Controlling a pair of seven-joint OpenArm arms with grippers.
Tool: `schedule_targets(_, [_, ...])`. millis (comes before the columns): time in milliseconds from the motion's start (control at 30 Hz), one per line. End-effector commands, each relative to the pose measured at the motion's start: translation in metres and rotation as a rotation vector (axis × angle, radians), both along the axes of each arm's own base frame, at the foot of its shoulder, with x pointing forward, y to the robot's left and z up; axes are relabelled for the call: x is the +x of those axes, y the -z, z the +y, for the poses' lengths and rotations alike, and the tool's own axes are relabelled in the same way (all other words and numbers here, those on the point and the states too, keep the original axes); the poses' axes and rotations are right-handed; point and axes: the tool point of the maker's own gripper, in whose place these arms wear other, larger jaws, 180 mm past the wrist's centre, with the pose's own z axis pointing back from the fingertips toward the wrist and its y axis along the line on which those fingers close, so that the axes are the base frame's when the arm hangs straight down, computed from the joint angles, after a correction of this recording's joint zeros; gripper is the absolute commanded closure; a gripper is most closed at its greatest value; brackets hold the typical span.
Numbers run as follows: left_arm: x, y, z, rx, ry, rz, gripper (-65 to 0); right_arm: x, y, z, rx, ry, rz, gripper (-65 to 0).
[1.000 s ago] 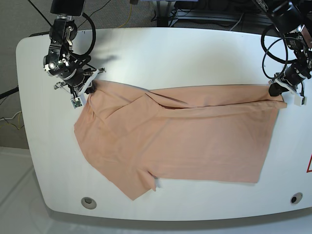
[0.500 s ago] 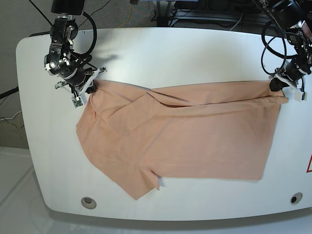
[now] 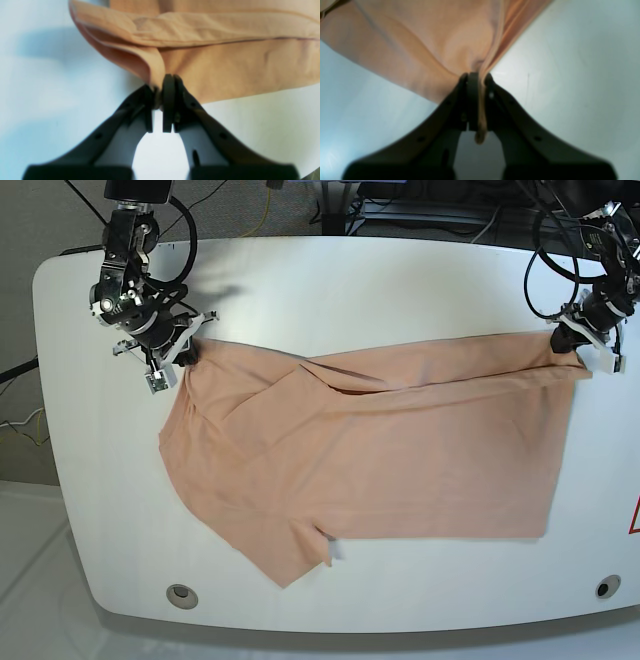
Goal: Fold the T-shirt properly
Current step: 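Pull the folded edge taut with both grippers away from the shirt body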
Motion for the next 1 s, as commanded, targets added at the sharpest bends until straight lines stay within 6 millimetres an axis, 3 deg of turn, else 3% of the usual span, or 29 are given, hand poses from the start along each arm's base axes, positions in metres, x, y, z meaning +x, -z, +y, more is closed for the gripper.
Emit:
schedule_targets(0, [0.003,-0.008,0.001,0.004,0.002,-0.036,-2.9,-0.011,0.005,-0.007,-0.034,-0.005,0.043,0.0])
schedule_targets(433, [-0.025,0.010,-0.005,-0.012,-0.002,0.031,-2.9,-0.034,0.015,-0.020,-0.065,-0.007,0.091,0.0])
schedule_targets(767, [-0.028,0.011,-0.004,-0.009,-0.001,0.039,-2.9,-0.051,0.013,-0.058,-0.104,0.079,0.110,0.0])
schedule_targets(967, [-0.039,0.016,-0.004,-0.007,0.002,0.066,-2.9,-0.058,0.015,-0.064,-0.120,0.076,0.126,0.0])
